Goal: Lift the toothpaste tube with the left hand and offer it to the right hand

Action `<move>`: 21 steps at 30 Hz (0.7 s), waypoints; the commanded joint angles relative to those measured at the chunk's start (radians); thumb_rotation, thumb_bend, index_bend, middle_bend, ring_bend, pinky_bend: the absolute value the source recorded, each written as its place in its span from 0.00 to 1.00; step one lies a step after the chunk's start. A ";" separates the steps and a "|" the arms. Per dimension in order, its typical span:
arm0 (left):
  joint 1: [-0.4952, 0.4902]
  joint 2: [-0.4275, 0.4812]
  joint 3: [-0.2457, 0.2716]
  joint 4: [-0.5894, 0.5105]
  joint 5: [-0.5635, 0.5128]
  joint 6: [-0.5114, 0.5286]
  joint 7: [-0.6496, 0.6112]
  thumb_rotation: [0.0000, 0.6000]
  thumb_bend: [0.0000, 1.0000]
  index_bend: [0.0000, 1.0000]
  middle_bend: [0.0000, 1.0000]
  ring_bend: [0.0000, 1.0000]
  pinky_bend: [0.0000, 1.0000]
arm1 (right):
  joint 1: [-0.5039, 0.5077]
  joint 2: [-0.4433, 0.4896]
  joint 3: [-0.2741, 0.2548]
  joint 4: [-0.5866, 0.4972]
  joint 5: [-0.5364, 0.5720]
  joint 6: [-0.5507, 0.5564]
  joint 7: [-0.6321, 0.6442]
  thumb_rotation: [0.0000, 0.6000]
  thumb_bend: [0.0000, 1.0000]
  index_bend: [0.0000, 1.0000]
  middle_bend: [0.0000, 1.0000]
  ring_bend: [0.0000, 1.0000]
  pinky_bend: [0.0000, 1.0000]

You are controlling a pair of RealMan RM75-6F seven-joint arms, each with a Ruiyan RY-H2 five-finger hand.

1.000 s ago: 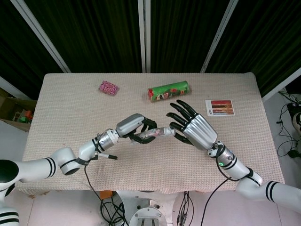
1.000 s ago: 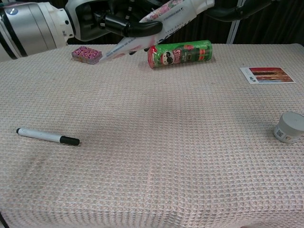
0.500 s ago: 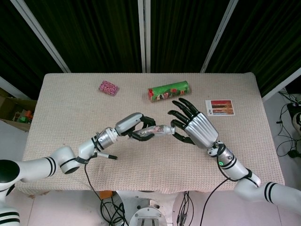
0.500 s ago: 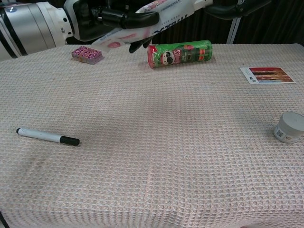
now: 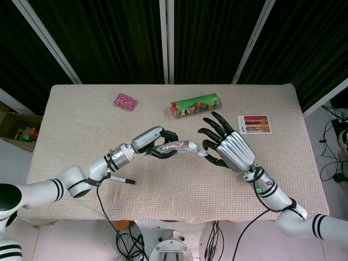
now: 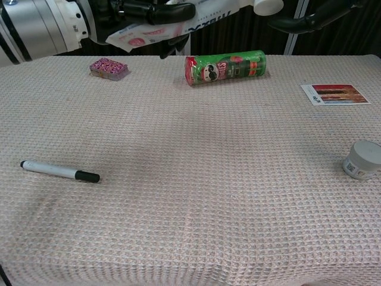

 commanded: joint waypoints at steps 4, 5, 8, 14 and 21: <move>-0.003 0.007 -0.004 -0.002 -0.007 -0.005 -0.024 0.76 0.68 0.64 0.71 0.58 0.66 | -0.003 -0.006 -0.003 0.001 -0.010 0.008 -0.003 1.00 0.21 0.63 0.32 0.09 0.06; -0.003 0.008 -0.005 -0.002 -0.009 -0.006 -0.030 0.76 0.69 0.64 0.71 0.58 0.66 | -0.004 -0.007 -0.004 0.001 -0.013 0.010 -0.003 1.00 0.21 0.62 0.32 0.09 0.05; -0.002 0.012 -0.009 -0.003 -0.014 -0.004 -0.052 0.75 0.68 0.64 0.71 0.58 0.66 | -0.006 -0.010 -0.008 0.002 -0.023 0.017 -0.005 1.00 0.21 0.62 0.31 0.07 0.03; 0.001 0.015 -0.007 -0.001 -0.015 -0.002 -0.064 0.74 0.69 0.64 0.71 0.58 0.66 | -0.010 -0.010 -0.006 0.005 -0.031 0.026 -0.013 1.00 0.21 0.60 0.30 0.06 0.02; 0.040 -0.002 0.015 0.034 -0.046 -0.019 0.133 0.75 0.69 0.63 0.69 0.54 0.60 | -0.077 0.052 -0.011 -0.011 -0.013 0.099 -0.019 1.00 0.21 0.59 0.30 0.06 0.02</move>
